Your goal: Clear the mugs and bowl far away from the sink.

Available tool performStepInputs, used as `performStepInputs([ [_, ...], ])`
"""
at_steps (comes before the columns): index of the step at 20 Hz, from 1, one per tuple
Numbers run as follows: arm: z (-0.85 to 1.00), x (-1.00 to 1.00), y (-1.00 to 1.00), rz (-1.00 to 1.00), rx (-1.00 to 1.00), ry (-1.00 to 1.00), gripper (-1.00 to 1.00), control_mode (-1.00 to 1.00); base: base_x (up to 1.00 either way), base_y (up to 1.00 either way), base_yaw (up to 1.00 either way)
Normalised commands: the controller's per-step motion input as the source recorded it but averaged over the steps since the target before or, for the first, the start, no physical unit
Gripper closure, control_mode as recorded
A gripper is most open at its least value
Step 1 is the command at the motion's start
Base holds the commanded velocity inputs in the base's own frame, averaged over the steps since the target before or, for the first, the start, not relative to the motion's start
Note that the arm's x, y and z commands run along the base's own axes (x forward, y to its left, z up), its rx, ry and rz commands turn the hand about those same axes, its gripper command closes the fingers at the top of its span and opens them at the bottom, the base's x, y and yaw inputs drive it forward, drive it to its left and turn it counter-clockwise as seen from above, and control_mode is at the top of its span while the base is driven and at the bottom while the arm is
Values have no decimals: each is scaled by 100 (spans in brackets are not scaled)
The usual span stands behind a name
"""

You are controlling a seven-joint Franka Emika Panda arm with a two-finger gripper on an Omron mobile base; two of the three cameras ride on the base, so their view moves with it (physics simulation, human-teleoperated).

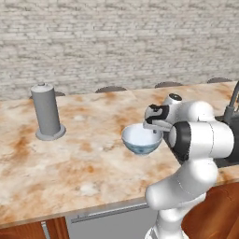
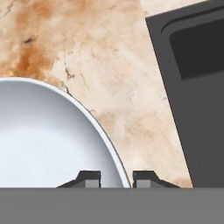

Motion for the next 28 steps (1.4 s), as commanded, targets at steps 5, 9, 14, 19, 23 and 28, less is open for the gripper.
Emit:
performStepInputs([
  [5,65,-53,-25,-45,5,-6,100,-100,0,0,0],
  [9,100,-47,-16,-66,16,-10,100,-100,0,0,0],
  [14,100,-66,-24,-70,30,0,100,-100,0,0,0],
  [19,100,-73,-8,-69,36,1,100,-100,0,0,0],
  [23,100,-83,-1,-63,37,3,100,-100,0,0,0],
  [28,79,-100,40,-48,17,0,100,-100,0,0,0],
])
